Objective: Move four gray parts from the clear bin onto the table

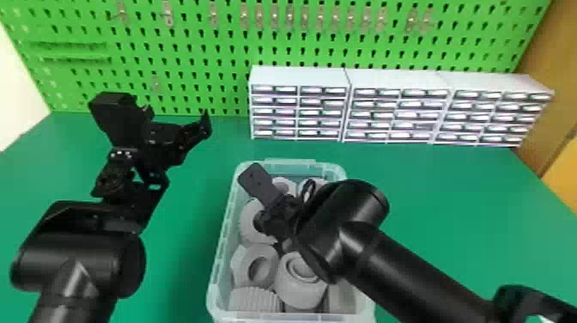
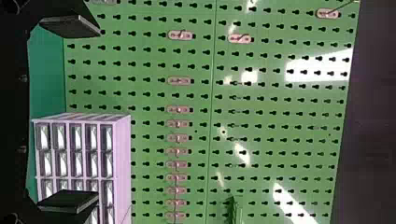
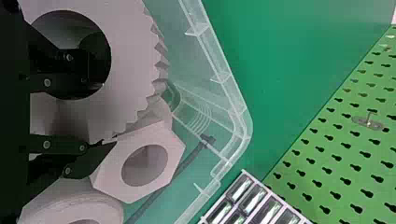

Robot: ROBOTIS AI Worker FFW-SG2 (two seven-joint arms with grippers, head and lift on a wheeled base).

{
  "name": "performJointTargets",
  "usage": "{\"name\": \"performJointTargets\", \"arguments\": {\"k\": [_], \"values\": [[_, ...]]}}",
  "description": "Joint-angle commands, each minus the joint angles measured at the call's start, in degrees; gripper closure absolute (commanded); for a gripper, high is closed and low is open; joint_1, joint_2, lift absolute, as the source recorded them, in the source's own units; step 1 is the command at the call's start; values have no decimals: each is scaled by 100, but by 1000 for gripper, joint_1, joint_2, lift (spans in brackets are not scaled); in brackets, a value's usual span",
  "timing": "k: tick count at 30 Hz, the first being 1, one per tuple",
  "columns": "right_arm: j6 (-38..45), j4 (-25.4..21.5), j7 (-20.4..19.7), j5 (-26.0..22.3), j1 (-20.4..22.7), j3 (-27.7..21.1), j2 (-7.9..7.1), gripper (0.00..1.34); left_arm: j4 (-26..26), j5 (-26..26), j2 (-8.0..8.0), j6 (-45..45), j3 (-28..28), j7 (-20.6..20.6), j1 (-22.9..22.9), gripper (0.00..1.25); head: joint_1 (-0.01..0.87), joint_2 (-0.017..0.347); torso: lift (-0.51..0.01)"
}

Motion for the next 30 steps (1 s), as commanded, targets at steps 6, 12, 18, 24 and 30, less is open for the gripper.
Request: {"name": "performJointTargets", "arguments": {"k": [6,12,18,24,30], "values": [[-114,-177,0,9,26,-158,-21,1118,0,-28,0,1,1,0,17,67,686,26,-50],[-114,-493,0,88,61,-316,-39,1118,0,-46,0,1,1,0,35,67,686,26,-50],[-114,-801,0,123,123,-536,-47,1118,-9,-64,0,1,19,0,61,68,686,26,-50],[-35,-1188,0,167,237,-870,-91,1118,-9,-64,0,1,36,0,88,68,686,26,-50],[273,-1680,0,422,360,-1212,-144,1118,-9,-64,0,1,28,-9,88,70,686,26,-50]]}}
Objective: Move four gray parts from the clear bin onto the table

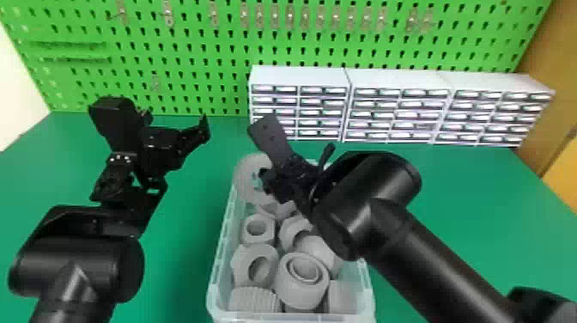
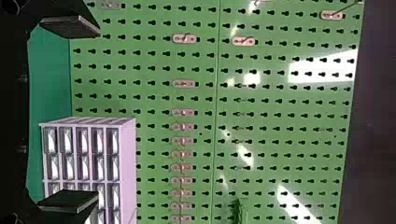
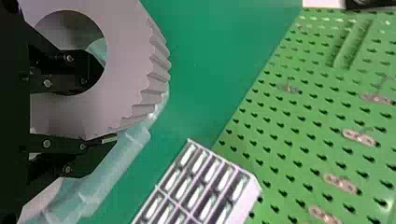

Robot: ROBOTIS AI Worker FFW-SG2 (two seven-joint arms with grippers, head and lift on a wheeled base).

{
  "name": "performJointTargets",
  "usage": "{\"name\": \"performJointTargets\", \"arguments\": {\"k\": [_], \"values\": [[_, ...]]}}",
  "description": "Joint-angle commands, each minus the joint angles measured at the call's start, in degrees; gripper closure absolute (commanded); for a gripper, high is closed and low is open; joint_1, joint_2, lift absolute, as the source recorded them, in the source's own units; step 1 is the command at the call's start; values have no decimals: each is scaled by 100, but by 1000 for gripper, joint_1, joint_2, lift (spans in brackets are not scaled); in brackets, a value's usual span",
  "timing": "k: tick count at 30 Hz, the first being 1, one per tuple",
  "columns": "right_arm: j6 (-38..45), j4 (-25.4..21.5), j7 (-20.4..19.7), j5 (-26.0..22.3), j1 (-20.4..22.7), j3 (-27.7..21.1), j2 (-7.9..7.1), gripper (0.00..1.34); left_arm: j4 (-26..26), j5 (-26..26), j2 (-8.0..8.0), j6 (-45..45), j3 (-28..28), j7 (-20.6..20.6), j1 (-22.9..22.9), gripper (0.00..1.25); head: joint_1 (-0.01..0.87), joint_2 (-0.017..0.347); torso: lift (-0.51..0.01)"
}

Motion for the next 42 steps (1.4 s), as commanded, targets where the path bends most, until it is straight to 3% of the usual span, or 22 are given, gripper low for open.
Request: {"name": "performJointTargets", "arguments": {"k": [1,26,42], "values": [[272,-414,0,215,129,-293,-44,1118,0,0,0,0,-7,-9,1,70,686,26,-50],[2092,-2506,-220,1024,1113,-1971,-387,1118,-27,44,0,0,80,-70,54,76,686,26,-50],[2733,-2831,-228,1235,1887,-3228,-299,1118,-62,53,-9,18,124,-88,106,76,686,26,-50]]}}
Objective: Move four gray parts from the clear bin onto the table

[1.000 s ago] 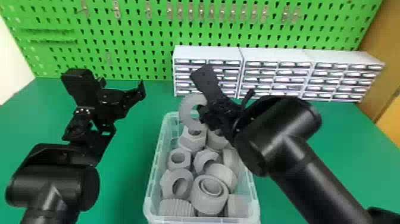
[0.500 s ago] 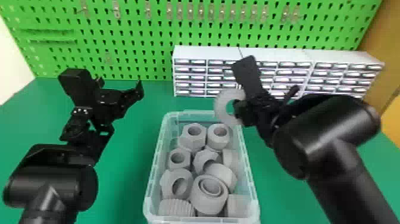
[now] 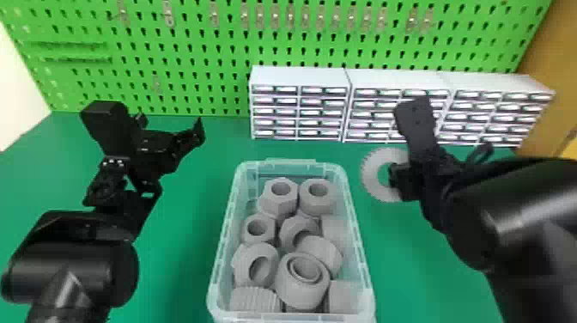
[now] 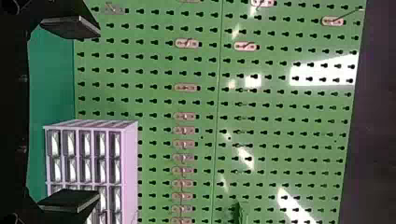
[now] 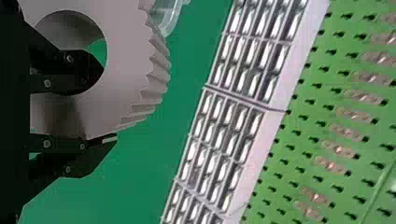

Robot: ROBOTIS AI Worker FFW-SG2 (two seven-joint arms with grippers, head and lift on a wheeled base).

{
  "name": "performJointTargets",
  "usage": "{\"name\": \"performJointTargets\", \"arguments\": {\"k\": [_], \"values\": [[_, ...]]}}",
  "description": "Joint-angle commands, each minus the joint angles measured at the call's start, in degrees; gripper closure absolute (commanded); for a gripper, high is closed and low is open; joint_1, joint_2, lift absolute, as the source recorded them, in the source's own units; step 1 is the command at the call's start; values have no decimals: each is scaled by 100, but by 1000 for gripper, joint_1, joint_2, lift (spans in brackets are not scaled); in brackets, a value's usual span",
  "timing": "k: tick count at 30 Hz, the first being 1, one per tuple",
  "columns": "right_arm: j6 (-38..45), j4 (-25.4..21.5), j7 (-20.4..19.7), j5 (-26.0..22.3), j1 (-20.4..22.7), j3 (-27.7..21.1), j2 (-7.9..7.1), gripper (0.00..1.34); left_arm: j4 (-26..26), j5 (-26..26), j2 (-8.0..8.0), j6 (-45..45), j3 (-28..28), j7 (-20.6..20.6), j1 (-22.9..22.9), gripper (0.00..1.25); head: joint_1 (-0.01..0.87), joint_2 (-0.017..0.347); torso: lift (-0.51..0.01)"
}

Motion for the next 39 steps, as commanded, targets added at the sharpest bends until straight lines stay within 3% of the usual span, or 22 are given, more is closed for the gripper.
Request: {"name": "performJointTargets", "arguments": {"k": [1,11,28,39], "values": [[185,-26,0,66,218,-376,52,1118,-1,0,-2,18,-5,-7,0,76,686,26,-50],[212,168,0,146,570,-947,158,1118,7,0,-19,54,-58,-16,-35,76,686,26,-50],[132,1249,0,-30,675,-1308,281,1118,7,-44,-28,133,-75,-7,-44,76,686,26,-50],[141,1767,0,-698,534,-1650,395,1118,7,-62,-28,168,-93,-16,-53,76,686,26,-50]]}}
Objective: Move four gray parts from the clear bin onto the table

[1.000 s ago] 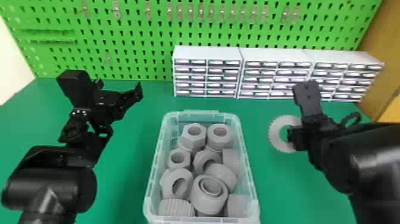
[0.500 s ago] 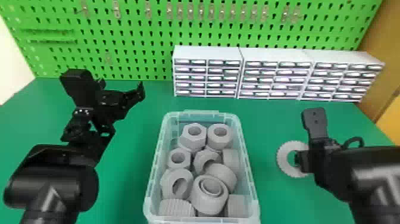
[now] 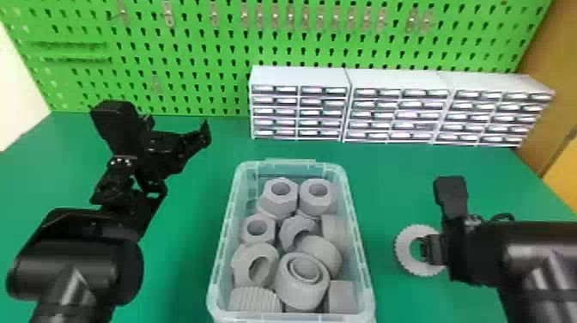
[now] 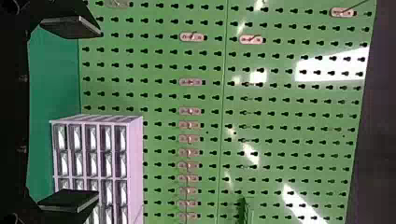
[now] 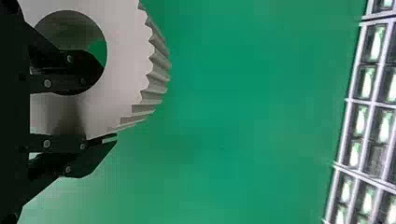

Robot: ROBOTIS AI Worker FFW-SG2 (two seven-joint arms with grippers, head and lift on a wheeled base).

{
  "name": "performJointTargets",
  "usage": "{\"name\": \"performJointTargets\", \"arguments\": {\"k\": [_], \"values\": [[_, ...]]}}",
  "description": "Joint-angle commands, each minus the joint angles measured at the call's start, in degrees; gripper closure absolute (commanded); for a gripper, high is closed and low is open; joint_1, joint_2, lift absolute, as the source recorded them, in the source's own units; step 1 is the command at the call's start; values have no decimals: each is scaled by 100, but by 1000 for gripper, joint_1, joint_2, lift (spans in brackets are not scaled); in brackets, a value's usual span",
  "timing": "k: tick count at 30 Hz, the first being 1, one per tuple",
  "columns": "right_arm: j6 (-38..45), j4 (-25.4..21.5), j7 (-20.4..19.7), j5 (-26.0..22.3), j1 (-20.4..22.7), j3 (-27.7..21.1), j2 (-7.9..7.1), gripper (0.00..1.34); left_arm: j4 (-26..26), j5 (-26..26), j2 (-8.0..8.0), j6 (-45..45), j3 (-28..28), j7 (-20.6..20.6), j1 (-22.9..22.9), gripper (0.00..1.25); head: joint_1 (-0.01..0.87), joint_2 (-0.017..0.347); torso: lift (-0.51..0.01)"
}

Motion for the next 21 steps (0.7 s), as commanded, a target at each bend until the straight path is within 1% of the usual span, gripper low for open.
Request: {"name": "performJointTargets", "arguments": {"k": [1,13,21], "values": [[60,146,0,-222,-71,-81,25,1118,7,-8,0,9,-3,-1,-9,76,686,26,-50],[658,339,-9,-90,-318,-28,-19,1118,24,-17,0,26,-29,-1,-26,76,686,26,-50],[658,576,-9,-178,-370,-28,-63,1118,33,-8,0,18,-38,-10,-35,76,686,26,-50]]}}
